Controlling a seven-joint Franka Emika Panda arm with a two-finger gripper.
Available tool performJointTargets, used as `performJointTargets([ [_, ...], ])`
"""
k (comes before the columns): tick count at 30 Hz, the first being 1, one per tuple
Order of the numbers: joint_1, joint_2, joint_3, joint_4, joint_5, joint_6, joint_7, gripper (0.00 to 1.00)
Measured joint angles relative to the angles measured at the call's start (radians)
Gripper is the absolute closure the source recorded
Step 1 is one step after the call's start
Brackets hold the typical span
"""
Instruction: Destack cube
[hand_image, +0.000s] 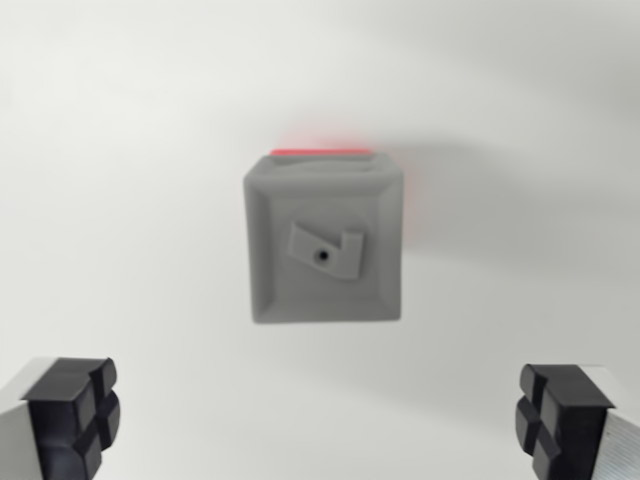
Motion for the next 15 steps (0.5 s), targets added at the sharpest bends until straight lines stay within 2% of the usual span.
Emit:
performJointTargets([
  [15,0.0,0.108,0.0,-0.012,0.0,0.118,0.0,0.0],
])
